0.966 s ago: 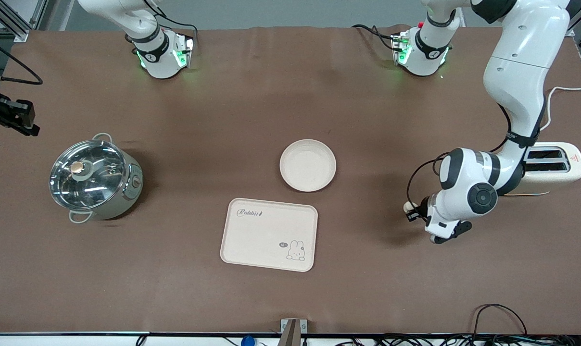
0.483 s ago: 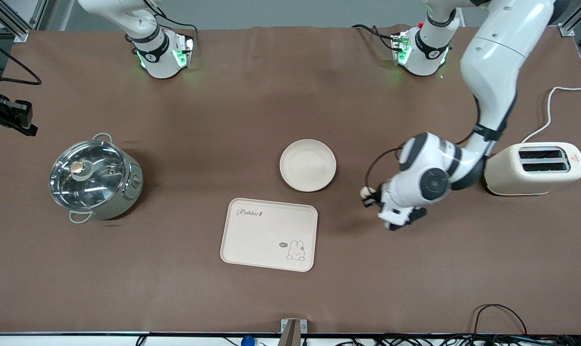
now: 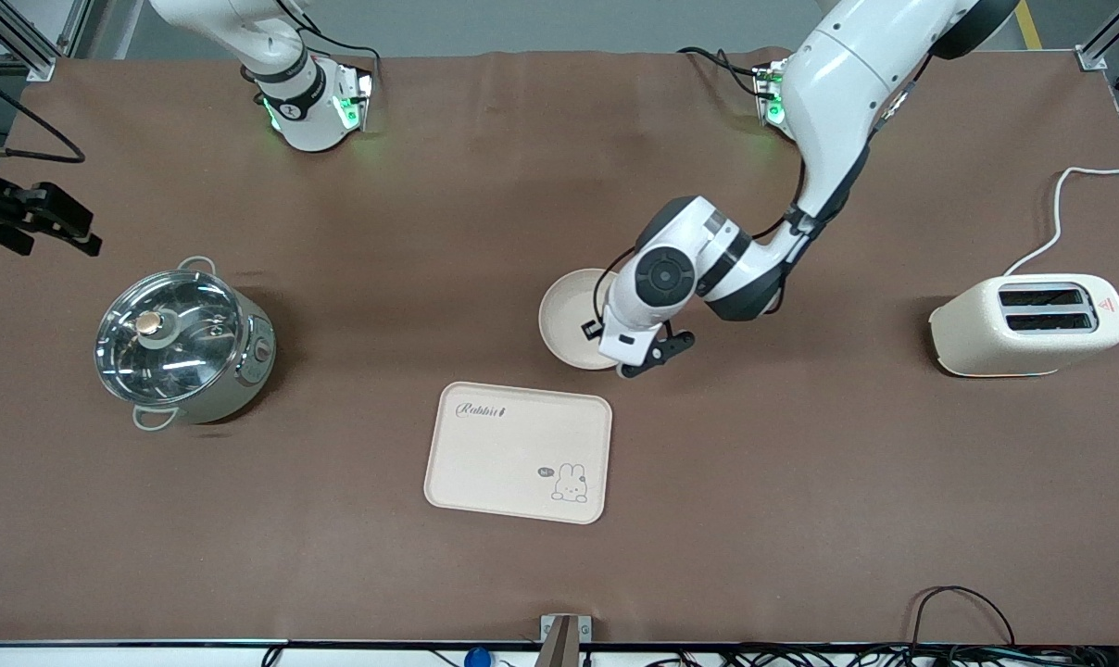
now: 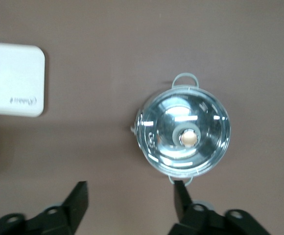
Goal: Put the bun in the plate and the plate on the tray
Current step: 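Carry the bun with the left gripper over the white plate, then release the bun onto the plate while the right gripper reaches the plate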
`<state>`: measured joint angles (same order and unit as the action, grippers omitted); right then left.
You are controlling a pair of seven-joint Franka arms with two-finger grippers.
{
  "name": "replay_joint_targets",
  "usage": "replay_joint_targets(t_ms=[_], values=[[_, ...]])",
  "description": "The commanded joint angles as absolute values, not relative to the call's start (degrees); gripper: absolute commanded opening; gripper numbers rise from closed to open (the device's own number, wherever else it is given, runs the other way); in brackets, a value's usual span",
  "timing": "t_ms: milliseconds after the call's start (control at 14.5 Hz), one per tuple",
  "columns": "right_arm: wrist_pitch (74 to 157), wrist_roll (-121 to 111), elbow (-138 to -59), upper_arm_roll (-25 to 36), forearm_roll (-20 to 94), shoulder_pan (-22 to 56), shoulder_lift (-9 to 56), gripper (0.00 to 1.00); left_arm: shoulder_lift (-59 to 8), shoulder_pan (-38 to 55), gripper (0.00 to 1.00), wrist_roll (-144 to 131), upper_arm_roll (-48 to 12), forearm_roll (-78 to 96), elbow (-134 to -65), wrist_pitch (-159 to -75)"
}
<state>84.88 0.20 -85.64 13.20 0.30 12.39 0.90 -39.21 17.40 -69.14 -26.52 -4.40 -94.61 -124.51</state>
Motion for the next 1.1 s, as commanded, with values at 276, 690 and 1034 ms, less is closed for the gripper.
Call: replay_joint_targets(t_ms=[276, 690, 1034], values=[[83.05, -0.62, -86.57, 12.57, 3.58, 17.39, 6.49, 1.00, -42.54, 19.34, 1.00, -70.49, -25.84, -5.54, -93.25, -124.01], [105.16, 5.69, -103.94, 12.57, 19.57, 24.94, 9.75, 1.00, -38.77, 18.19, 1.00, -71.11, -25.75, -5.71, -86.51, -114.91], [121.26, 12.39, -108.90, 12.57, 28.79, 39.00, 19.40, 1.00, -32.63, 13.37, 1.00, -67.69, -25.75, -12.47, -81.39, -106.01]])
